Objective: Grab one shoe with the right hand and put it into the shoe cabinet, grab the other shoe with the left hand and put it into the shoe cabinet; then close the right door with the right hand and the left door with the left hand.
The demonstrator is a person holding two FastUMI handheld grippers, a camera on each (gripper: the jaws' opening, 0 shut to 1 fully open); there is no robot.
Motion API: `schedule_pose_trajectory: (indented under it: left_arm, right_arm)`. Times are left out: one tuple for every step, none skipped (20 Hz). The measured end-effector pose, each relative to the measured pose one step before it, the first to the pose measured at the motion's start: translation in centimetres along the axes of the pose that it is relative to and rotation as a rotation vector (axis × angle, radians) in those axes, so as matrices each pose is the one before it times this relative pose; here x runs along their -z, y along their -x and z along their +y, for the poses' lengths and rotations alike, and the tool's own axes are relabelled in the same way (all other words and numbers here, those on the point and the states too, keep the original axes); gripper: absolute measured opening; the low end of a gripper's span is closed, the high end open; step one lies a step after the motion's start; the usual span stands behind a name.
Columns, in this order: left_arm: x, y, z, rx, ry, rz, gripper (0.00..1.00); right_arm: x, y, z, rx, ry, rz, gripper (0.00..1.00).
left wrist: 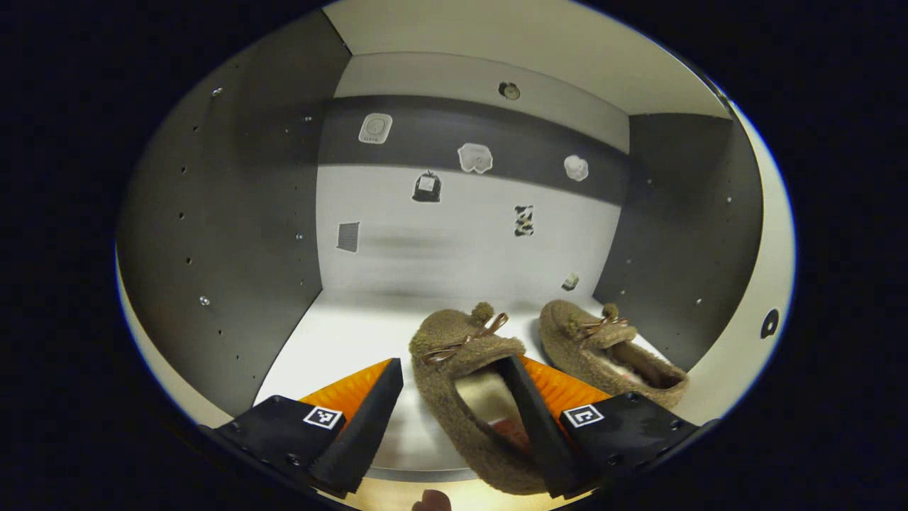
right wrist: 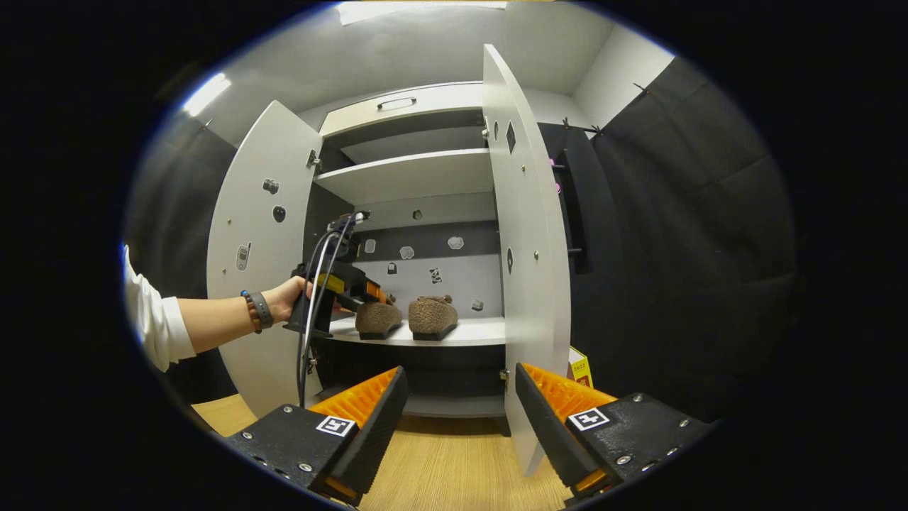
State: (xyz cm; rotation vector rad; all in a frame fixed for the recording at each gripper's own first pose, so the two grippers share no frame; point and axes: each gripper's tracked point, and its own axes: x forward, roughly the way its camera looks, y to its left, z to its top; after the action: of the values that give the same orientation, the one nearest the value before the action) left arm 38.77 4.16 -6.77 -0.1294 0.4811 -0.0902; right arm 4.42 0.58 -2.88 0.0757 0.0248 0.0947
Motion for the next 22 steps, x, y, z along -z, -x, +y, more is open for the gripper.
schedule_pose_trajectory:
  left_arm:
    - [-0.96, 1.236, 0.228, -0.00681, -0.0005, -0.03766, 0.97]
    - [-0.978, 1.428, -0.332, 0.00597, 0.00176, -0.05338, 0.97]
    - [-0.982, 1.533, -0.6, 0.01628, 0.00137, -0.04854, 0.97]
    - [-0.606, 1.921, -0.724, 0.01468, -0.00785, -0.03918, 0.97]
    - [-0.661, 2.046, -0.437, 0.00939, -0.01475, -0.03184, 0.97]
    - [-0.785, 1.927, -0.429, 0.00335, -0.01958, -0.03802, 0.97]
    - [-0.754, 1.903, -0.194, -0.00614, -0.0185, -0.03349, 0.97]
    - [-0.496, 1.794, -0.224, -0.00825, -0.0155, -0.02822, 0.94]
    - [-0.365, 1.844, -0.208, -0.00844, -0.00816, -0.02078, 0.94]
    - [-0.03, 1.836, -0.24, -0.00603, -0.00188, -0.01438, 0.94]
    - [0.049, 1.7, -0.185, -0.0038, 0.00377, -0.01129, 0.94]
    - [0.227, 1.585, -0.057, -0.0071, 0.0037, -0.00561, 0.94]
    - [0.334, 1.596, 0.004, -0.00583, 0.00112, -0.00485, 0.97]
    - [0.351, 1.643, -0.155, -0.00511, -0.00526, -0.00921, 0.96]
    - [0.236, 1.557, 0.223, -0.01686, -0.00921, -0.01705, 0.97]
    - [0.393, 1.347, -0.064, -0.00576, -0.00586, -0.01156, 0.94]
    - [0.667, 1.4, -0.022, -0.00445, 0.0007, -0.00002, 0.97]
    - [0.773, 1.344, 0.058, -0.00982, -0.00225, 0.0083, 0.94]
    - [0.574, 1.231, 0.335, -0.01852, -0.00315, 0.0054, 0.94]
    - [0.418, 1.052, 0.329, -0.01822, 0.00091, -0.00208, 0.97]
    - [0.198, 0.948, 0.238, -0.01692, 0.00627, -0.00637, 0.97]
    - [1.084, 1.86, -0.5, -0.01306, 0.00827, -0.01098, 0.97]
  right_arm:
    - [-0.017, 0.189, -0.028, 0.00009, -0.00207, -0.00108, 0.94]
    - [-0.026, 0.083, -0.056, 0.00408, 0.00099, -0.00224, 0.93]
    - [-0.149, 0.152, -0.187, 0.00559, 0.00366, -0.00556, 0.93]
    - [-0.136, 0.054, -0.072, 0.0009, 0.0018, -0.00506, 0.93]
    - [-0.014, 0.0, 0.045, -0.00371, -0.00452, 0.00106, 0.94]
    - [0.019, 0.062, 0.107, -0.00625, -0.01047, 0.00703, 0.94]
    - [-0.168, 0.114, 0.067, -0.00563, -0.01202, -0.00031, 0.93]
    - [-0.306, 0.137, 0.052, -0.00457, -0.00725, -0.00378, 0.93]
    - [-0.213, 0.052, -0.063, -0.00091, -0.00101, -0.00337, 0.93]
    - [-0.121, 0.069, 0.014, -0.00253, 0.0024, -0.00221, 0.94]
    - [-0.086, 0.041, 0.07, -0.00386, 0.00274, -0.00073, 0.94]
    - [-0.086, 0.044, 0.077, -0.00362, 0.00072, -0.00008, 0.94]
    - [-0.071, 0.111, 0.121, -0.00525, -0.00122, -0.00221, 0.94]
    - [-0.005, -0.016, 0.153, -0.00451, -0.00131, -0.00151, 0.93]
    - [0.064, -0.025, 0.169, -0.00577, -0.00084, 0.00069, 0.93]
    - [0.1, -0.022, 0.203, -0.00479, -0.00108, 0.00246, 0.93]
    - [0.256, 0.064, 0.232, -0.00916, -0.00323, 0.00823, 0.94]
    - [0.217, -0.011, 0.41, -0.0132, -0.00528, 0.00906, 0.94]
    - [0.08, 0.025, 0.352, -0.01158, -0.00435, 0.00361, 0.93]
    - [-0.007, 0.008, 0.258, -0.00612, -0.00068, -0.00018, 0.93]
    - [0.019, 0.023, 0.197, -0.00324, 0.00136, -0.00307, 0.93]
    - [0.015, 0.022, 0.173, -0.00356, 0.00025, -0.00378, 0.93]
